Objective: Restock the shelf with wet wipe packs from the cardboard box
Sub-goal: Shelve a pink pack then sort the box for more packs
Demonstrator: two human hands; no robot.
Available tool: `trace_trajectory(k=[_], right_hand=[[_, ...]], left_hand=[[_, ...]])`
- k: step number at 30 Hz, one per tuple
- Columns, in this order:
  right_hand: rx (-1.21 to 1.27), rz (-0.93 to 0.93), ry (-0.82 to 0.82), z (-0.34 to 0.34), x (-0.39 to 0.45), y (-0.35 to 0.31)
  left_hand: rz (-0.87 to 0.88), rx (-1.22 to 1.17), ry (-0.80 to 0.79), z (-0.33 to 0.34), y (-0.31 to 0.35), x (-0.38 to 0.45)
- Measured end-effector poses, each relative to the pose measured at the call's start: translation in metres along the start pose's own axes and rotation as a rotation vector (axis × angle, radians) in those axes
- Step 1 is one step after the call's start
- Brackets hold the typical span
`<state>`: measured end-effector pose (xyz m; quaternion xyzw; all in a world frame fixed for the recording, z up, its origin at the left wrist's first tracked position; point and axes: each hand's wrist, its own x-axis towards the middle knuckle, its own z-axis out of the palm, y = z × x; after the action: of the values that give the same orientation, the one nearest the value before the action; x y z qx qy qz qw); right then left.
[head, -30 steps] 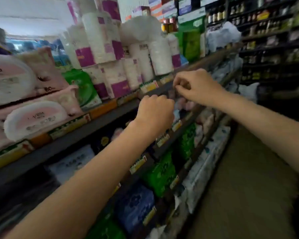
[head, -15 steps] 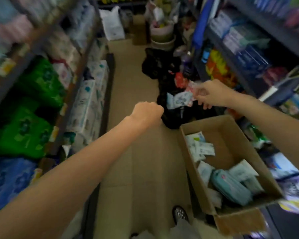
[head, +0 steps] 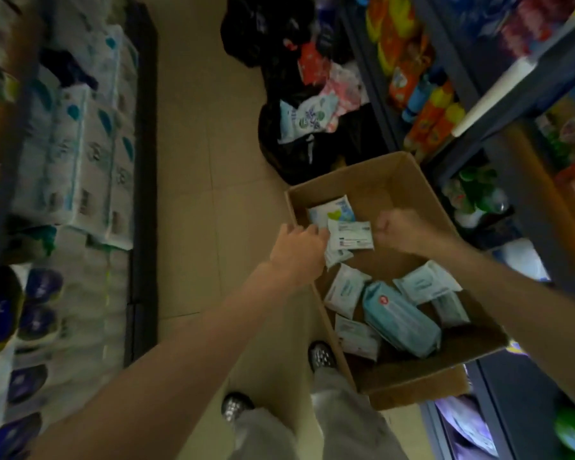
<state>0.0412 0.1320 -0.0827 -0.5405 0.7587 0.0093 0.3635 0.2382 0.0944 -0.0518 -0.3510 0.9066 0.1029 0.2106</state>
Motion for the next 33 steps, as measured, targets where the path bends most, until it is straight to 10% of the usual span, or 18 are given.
trace_trajectory(k=[6, 21, 29, 33], right_hand=[[-0.143, 0.236, -0.335, 0.142, 0.027, 0.095], [-0.478, 0.288, -0.19, 0.22, 0.04, 0.097], [0.108, 0.23, -0.109, 0.142, 0.034, 0.102], [0.379, 0.036, 0.02, 0.054, 0.024, 0.058]], left_hand=[[-0.05, 0.099, -0.179, 0.068, 0.032, 0.065], [-0.12, -0.019, -0.164, 0.131, 0.046, 0.084], [-0.147, -0.157, -0.138, 0.125, 0.04, 0.077], [-0.196, -0.935, -0.242, 0.087, 0.021, 0.061]])
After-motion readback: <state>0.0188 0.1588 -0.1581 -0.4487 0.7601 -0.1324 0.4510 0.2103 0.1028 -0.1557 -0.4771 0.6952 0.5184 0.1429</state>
